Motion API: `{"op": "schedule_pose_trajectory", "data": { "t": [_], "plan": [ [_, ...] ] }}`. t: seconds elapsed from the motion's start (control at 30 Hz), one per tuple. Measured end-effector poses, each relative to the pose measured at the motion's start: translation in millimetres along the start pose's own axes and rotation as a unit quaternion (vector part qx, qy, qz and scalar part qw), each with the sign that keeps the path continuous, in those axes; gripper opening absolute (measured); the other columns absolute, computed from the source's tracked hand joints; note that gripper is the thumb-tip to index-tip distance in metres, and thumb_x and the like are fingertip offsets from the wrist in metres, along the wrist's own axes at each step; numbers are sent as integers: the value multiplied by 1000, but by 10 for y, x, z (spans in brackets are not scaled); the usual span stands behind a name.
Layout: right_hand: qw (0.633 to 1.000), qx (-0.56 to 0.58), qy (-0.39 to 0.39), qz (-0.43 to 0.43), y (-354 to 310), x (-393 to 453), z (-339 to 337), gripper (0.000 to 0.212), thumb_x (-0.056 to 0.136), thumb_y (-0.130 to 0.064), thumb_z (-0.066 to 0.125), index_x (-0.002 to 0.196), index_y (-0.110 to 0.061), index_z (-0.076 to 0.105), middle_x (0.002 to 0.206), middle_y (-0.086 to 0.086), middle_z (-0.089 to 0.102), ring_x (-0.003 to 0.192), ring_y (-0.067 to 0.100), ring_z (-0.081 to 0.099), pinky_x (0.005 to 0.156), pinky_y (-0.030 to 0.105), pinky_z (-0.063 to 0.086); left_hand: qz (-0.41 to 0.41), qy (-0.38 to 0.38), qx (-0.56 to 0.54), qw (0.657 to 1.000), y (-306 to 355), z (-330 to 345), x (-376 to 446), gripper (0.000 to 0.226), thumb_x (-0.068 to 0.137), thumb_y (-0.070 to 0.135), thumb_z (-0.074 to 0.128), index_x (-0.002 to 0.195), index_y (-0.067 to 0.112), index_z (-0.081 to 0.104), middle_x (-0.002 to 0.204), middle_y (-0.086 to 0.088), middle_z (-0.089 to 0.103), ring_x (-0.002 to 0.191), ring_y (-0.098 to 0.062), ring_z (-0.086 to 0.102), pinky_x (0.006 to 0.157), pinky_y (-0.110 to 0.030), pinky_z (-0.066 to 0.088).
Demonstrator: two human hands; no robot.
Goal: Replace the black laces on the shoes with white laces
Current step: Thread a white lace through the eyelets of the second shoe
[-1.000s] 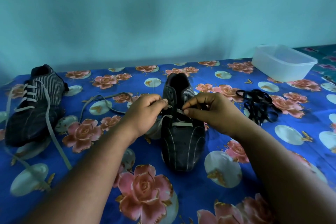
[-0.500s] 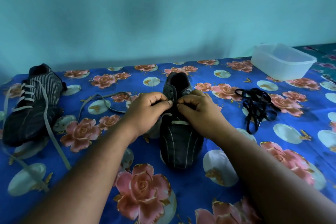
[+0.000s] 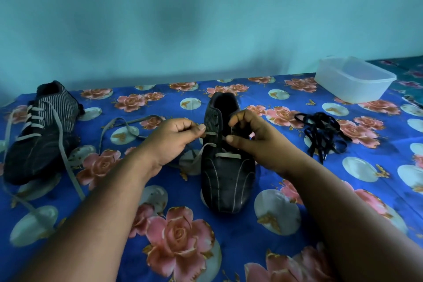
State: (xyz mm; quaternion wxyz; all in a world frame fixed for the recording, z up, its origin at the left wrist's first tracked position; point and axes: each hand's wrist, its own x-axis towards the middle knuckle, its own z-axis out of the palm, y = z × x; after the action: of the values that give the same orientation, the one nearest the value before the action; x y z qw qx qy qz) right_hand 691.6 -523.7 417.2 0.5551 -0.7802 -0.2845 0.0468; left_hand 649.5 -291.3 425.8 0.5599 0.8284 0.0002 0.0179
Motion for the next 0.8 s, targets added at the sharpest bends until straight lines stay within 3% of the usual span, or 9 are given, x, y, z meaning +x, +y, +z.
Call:
{"op": "schedule_pose_trajectory", "data": {
  "t": [0.07, 0.13, 0.27, 0.33, 0.4, 0.5, 0.63, 0.73, 0.8],
  "plan": [
    [999, 27, -4, 22, 0, -12, -22, 28, 89, -10, 77, 104, -21, 56, 96, 0, 49, 82, 8, 50, 72, 24, 47, 8, -11, 6, 1000, -42, -76, 26, 16, 98, 25, 65, 101, 12, 76, 112, -1, 76, 109, -1, 66, 100, -28, 51],
    [995, 70, -8, 70, -8, -19, -59, 32, 89, -9, 77, 103, -20, 51, 97, 2, 49, 74, 6, 55, 64, 32, 50, 22, -38, 37, 998, -88, -164, 35, 14, 99, 19, 65, 107, 14, 75, 119, 7, 74, 115, 9, 61, 105, -23, 47],
    [989, 85, -8, 120, -38, -45, -121, 37, 89, -7, 76, 112, -9, 47, 99, 1, 43, 56, -3, 52, 49, 22, 44, 64, -61, 155, 984, -124, -259, 33, 13, 100, 21, 64, 108, 21, 75, 126, 21, 69, 127, 17, 47, 110, -18, 36],
    [988, 94, -9, 124, -32, -42, -129, 41, 89, -5, 75, 117, -4, 46, 99, 1, 43, 55, -2, 51, 48, 23, 44, 92, -22, 220, 971, -114, -276, 37, 11, 100, 19, 64, 97, 20, 75, 115, 20, 71, 123, 10, 54, 101, -19, 41],
    [986, 102, -17, 128, -21, -39, -147, 41, 88, -4, 75, 117, -4, 46, 98, 1, 42, 56, 2, 49, 48, 25, 45, 126, 56, 331, 934, -121, -266, 49, 12, 99, 19, 64, 91, 22, 72, 102, 15, 64, 110, -11, 57, 90, -34, 42],
    [982, 125, -38, 137, 0, -32, -196, 42, 86, -1, 76, 116, -7, 47, 97, 4, 40, 61, 12, 47, 51, 27, 47, 150, 157, 428, 877, -136, -198, 40, 10, 97, 18, 62, 102, 20, 72, 112, 2, 57, 113, -27, 47, 89, -45, 33],
    [974, 156, -63, 150, 51, -23, -242, 42, 84, 3, 77, 112, -13, 49, 96, 6, 42, 69, 27, 46, 55, 32, 49, 114, 176, 500, 840, -65, -74, -3, 28, 93, 28, 49, 109, 22, 70, 132, 1, 54, 129, -28, 39, 93, -47, 22],
    [969, 192, -54, 148, 38, -22, -262, 37, 87, 11, 69, 109, -13, 50, 90, 6, 44, 61, 24, 48, 53, 30, 47, 48, 159, 540, 825, -85, -84, 15, 29, 94, 10, 57, 118, 24, 66, 136, 4, 49, 135, -23, 31, 100, -50, 19],
    [968, 203, -21, 143, 10, -7, -269, 32, 90, 13, 62, 104, -14, 50, 81, 3, 43, 58, 16, 46, 51, 23, 43, 45, 165, 542, 823, -106, -114, 28, 31, 93, 9, 59, 119, 25, 65, 133, 5, 51, 133, -23, 34, 99, -49, 22]
  ]
}}
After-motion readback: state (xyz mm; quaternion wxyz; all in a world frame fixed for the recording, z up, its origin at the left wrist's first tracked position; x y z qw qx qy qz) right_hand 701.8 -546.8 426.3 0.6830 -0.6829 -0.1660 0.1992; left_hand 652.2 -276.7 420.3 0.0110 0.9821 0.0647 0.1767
